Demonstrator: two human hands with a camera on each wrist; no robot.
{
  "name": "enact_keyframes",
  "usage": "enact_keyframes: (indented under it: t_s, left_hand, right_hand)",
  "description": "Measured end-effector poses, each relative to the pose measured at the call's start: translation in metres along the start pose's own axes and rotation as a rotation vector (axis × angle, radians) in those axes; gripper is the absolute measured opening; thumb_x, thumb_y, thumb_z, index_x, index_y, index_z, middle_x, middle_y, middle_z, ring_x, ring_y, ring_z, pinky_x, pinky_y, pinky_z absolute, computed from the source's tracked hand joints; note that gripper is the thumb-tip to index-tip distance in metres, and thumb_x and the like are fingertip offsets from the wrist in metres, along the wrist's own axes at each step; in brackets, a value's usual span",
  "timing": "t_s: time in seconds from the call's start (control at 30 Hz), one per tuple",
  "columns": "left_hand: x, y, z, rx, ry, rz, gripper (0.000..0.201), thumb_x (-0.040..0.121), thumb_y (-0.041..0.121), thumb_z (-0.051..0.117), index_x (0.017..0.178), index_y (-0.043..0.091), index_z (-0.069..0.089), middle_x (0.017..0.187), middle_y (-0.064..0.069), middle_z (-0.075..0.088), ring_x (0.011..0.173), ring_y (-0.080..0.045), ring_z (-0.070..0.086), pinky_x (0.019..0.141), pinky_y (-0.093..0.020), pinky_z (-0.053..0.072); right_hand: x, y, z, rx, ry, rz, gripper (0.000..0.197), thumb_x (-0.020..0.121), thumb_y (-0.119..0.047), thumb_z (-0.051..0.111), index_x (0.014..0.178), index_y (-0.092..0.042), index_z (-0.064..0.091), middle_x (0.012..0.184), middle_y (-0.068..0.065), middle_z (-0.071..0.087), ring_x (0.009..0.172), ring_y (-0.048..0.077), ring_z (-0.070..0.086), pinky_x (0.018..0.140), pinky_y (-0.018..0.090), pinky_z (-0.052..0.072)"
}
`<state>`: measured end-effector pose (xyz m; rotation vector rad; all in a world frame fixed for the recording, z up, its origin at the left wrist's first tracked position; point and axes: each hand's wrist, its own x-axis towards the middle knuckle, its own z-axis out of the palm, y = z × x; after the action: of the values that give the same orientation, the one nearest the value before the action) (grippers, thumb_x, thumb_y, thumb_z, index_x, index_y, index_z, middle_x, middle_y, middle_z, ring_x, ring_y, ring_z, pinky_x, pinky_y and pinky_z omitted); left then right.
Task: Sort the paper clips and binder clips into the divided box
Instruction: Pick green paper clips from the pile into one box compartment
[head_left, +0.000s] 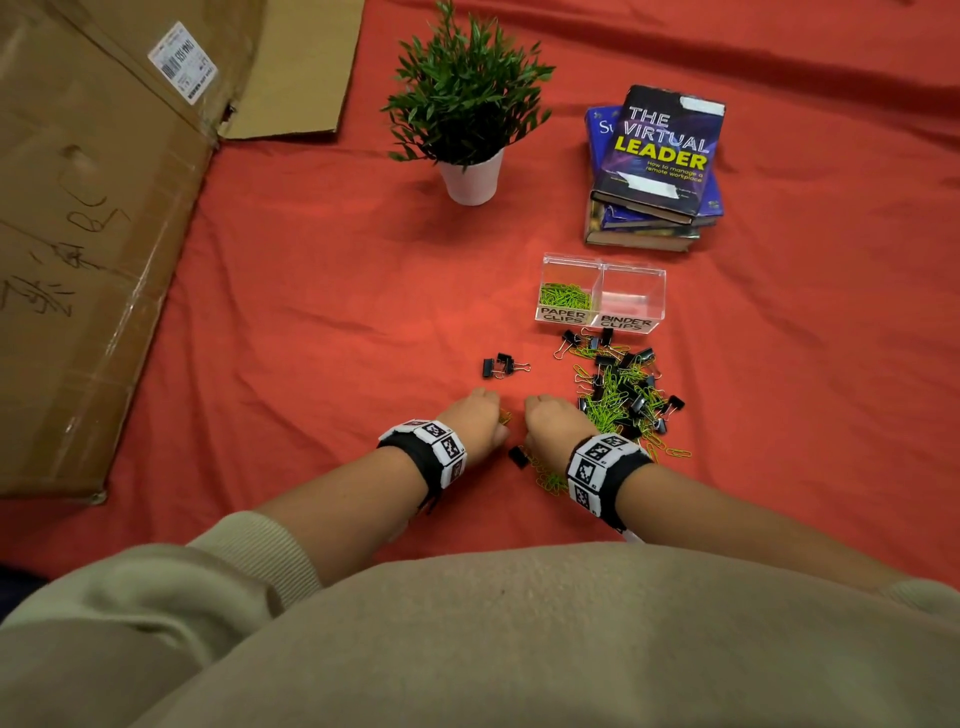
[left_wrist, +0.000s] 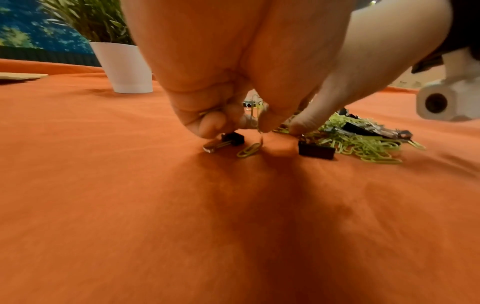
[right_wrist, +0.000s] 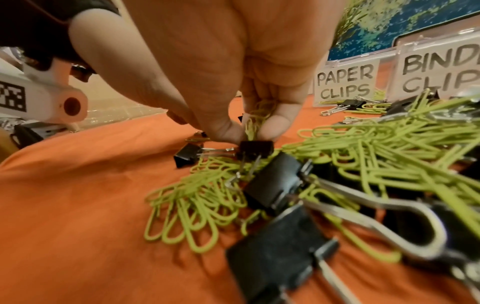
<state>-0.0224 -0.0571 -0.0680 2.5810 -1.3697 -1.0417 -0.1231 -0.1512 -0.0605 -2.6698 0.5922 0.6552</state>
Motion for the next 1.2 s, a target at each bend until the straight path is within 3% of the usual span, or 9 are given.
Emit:
enact_keyframes:
  t_s: [0.13, 0.23, 0.37, 0.47, 0.57, 0.73, 0.83, 0.97, 1.2]
  left_hand:
    - [0.000, -0.004, -0.010, -0.224, 0.082, 0.034, 0.009, 0.086, 0.013, 0.054, 0.090, 0.006, 0.049, 0.094, -0.019, 0.059, 0.087, -0.033, 0.055, 0.071, -0.034, 0.037]
    - [0.003, -0.006, -0.013, -0.395, 0.128, -0.013, 0.022, 0.084, 0.010, 0.058, 0.077, 0.016, 0.037, 0.067, -0.002, 0.047, 0.068, -0.023, 0.043, 0.061, -0.029, 0.031]
    - [0.008, -0.006, -0.013, -0.600, 0.111, -0.020, 0.017, 0.085, 0.004, 0.057, 0.089, 0.016, 0.044, 0.066, 0.005, 0.044, 0.057, -0.012, 0.039, 0.056, -0.028, 0.033]
    - [0.010, -0.006, -0.012, -0.751, 0.091, -0.025, 0.023, 0.090, 0.003, 0.052, 0.111, 0.011, 0.056, 0.083, 0.006, 0.055, 0.064, -0.009, 0.045, 0.060, -0.024, 0.038]
    - [0.010, -0.004, -0.013, -0.817, 0.075, -0.065, 0.023, 0.091, 0.002, 0.045, 0.093, 0.017, 0.062, 0.067, 0.004, 0.053, 0.056, -0.011, 0.044, 0.052, -0.022, 0.037]
    - [0.010, 0.000, -0.022, -0.869, -0.049, -0.165, 0.031, 0.088, 0.001, 0.033, 0.069, 0.018, 0.049, 0.059, -0.002, 0.046, 0.042, -0.011, 0.041, 0.038, -0.016, 0.029]
    - [0.011, 0.000, -0.023, -0.800, -0.051, -0.186, 0.023, 0.093, 0.016, 0.040, 0.071, 0.014, 0.047, 0.060, -0.003, 0.046, 0.047, -0.017, 0.042, 0.046, -0.024, 0.031]
    - [0.010, -0.008, -0.018, -0.291, -0.024, -0.063, 0.037, 0.094, 0.033, 0.051, 0.061, 0.017, 0.041, 0.063, -0.003, 0.048, 0.069, -0.023, 0.048, 0.063, -0.030, 0.034]
    - [-0.002, -0.014, -0.012, 0.115, -0.010, 0.115, 0.016, 0.087, 0.031, 0.057, 0.098, 0.019, 0.056, 0.099, -0.002, 0.067, 0.097, -0.026, 0.062, 0.073, -0.031, 0.044]
  right_hand:
    - [0.002, 0.004, -0.002, 0.082, -0.014, 0.016, 0.033, 0.087, -0.009, 0.050, 0.117, 0.003, 0.046, 0.119, 0.021, 0.056, 0.113, 0.036, 0.054, 0.091, 0.039, 0.044]
    - [0.006, 0.013, -0.003, 0.278, 0.003, 0.130, 0.029, 0.083, -0.013, 0.054, 0.111, -0.004, 0.055, 0.109, 0.018, 0.063, 0.099, 0.034, 0.061, 0.082, 0.036, 0.050]
    - [0.009, 0.027, -0.010, 0.690, 0.075, 0.256, 0.015, 0.082, -0.014, 0.064, 0.095, -0.008, 0.067, 0.083, 0.007, 0.067, 0.068, 0.021, 0.063, 0.062, 0.027, 0.052]
    - [0.007, 0.035, -0.019, 0.999, 0.034, 0.294, 0.014, 0.086, -0.016, 0.063, 0.087, -0.003, 0.069, 0.073, 0.009, 0.065, 0.050, 0.015, 0.055, 0.052, 0.025, 0.048]
    - [0.007, 0.035, -0.030, 1.388, -0.016, 0.371, 0.013, 0.086, 0.002, 0.050, 0.081, 0.007, 0.061, 0.073, 0.012, 0.056, 0.052, 0.019, 0.050, 0.045, 0.026, 0.044]
    - [0.003, 0.035, -0.035, 1.691, -0.241, 0.360, 0.021, 0.085, 0.001, 0.032, 0.074, -0.006, 0.048, 0.072, 0.009, 0.046, 0.059, 0.020, 0.048, 0.049, 0.026, 0.044]
    - [0.004, 0.031, -0.030, 1.597, -0.291, 0.312, 0.022, 0.092, -0.010, 0.042, 0.072, -0.006, 0.051, 0.069, 0.009, 0.050, 0.056, 0.019, 0.049, 0.048, 0.025, 0.041]
    - [0.002, 0.025, -0.022, 1.268, -0.294, 0.207, 0.008, 0.090, 0.000, 0.054, 0.093, -0.001, 0.061, 0.066, 0.009, 0.056, 0.050, 0.014, 0.052, 0.042, 0.020, 0.045]
    - [-0.005, 0.010, -0.013, 0.486, -0.200, -0.024, 0.022, 0.078, -0.018, 0.072, 0.098, -0.012, 0.066, 0.070, -0.006, 0.054, 0.060, 0.009, 0.048, 0.049, 0.014, 0.036]
